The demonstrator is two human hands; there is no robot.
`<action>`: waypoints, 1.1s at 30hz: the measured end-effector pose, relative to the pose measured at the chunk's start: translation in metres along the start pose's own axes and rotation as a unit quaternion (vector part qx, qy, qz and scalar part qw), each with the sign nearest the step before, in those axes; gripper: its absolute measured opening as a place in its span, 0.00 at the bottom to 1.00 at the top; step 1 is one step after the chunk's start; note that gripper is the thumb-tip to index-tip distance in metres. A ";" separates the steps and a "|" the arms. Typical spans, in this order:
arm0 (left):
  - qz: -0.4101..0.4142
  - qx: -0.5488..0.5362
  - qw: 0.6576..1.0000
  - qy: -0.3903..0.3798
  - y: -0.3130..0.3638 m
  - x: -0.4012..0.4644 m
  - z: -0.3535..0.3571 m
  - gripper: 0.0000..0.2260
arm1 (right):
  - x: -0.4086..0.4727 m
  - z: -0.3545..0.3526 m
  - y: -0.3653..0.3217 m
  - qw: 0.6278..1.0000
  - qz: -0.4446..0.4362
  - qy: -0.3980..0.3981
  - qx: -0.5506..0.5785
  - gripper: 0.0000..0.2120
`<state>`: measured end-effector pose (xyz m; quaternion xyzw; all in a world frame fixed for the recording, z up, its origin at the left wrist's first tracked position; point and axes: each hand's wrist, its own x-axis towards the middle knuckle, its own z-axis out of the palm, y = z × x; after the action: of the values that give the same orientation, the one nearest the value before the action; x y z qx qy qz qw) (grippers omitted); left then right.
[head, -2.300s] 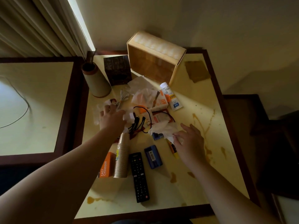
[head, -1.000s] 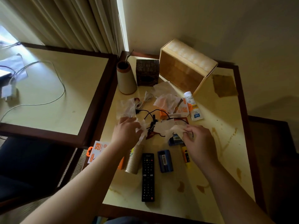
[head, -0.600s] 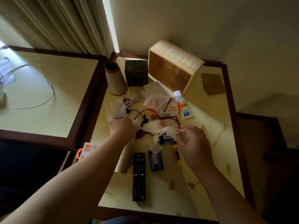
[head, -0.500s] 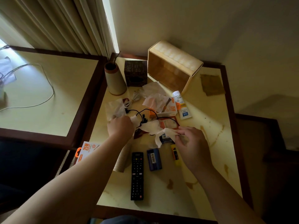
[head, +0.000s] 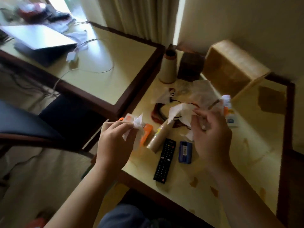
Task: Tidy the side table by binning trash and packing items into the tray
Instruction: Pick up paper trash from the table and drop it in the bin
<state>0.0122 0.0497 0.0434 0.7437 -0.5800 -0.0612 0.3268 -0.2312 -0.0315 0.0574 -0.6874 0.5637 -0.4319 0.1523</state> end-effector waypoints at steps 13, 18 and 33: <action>-0.221 0.035 0.969 0.103 -0.145 -0.122 -0.102 0.04 | -0.108 0.164 -0.162 0.931 -0.205 -0.260 0.156 0.08; -0.339 0.025 0.937 0.081 -0.229 -0.162 -0.095 0.06 | -0.178 0.235 -0.179 0.905 -0.204 -0.353 0.124 0.09; -0.481 -0.011 0.876 -0.046 -0.454 -0.196 0.095 0.07 | -0.345 0.514 -0.009 0.852 0.008 -0.517 -0.085 0.05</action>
<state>0.2784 0.2389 -0.3398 0.9237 -0.1646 -0.2511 0.2378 0.1714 0.1416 -0.3801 -0.8173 0.4432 0.0363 0.3664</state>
